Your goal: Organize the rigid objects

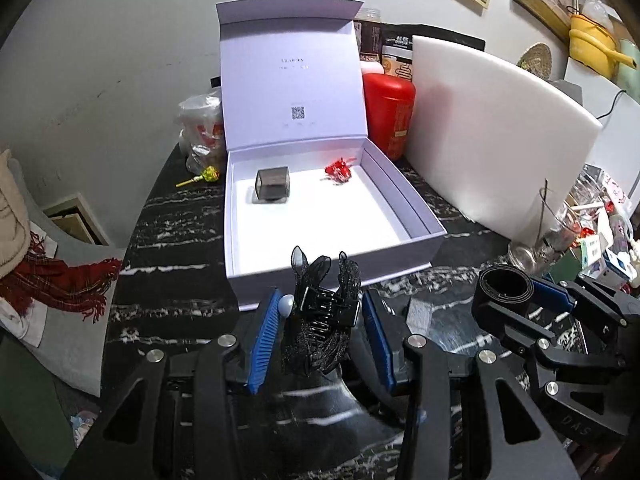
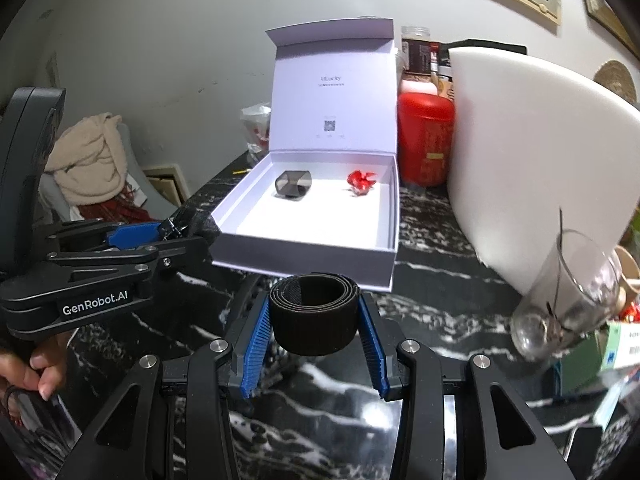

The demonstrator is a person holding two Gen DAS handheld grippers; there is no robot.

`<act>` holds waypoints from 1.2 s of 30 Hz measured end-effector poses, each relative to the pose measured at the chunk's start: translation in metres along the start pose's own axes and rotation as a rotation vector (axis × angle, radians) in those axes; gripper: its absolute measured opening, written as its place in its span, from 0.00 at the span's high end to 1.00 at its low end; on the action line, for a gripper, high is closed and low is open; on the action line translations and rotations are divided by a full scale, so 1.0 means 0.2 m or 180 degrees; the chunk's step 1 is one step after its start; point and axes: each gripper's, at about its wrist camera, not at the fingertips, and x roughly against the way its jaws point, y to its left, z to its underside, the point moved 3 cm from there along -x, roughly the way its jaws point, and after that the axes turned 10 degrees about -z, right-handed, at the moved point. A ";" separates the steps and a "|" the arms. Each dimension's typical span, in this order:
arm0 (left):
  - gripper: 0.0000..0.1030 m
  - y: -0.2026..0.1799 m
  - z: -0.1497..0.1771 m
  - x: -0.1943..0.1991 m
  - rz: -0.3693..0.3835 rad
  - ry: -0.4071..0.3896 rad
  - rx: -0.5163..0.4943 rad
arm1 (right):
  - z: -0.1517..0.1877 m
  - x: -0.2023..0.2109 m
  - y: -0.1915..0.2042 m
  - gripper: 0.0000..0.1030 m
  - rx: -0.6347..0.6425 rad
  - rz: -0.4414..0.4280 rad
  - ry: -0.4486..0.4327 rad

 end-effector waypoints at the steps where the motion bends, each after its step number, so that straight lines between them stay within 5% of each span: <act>1: 0.59 0.00 -0.02 -0.01 -0.0008 -0.0007 0.0004 | -0.01 -0.01 -0.01 0.59 0.0013 -0.0005 -0.0002; 36: 0.59 0.10 -0.54 -0.36 -0.0118 -0.0176 0.0000 | -0.54 -0.37 -0.20 0.59 0.0317 -0.0084 -0.0138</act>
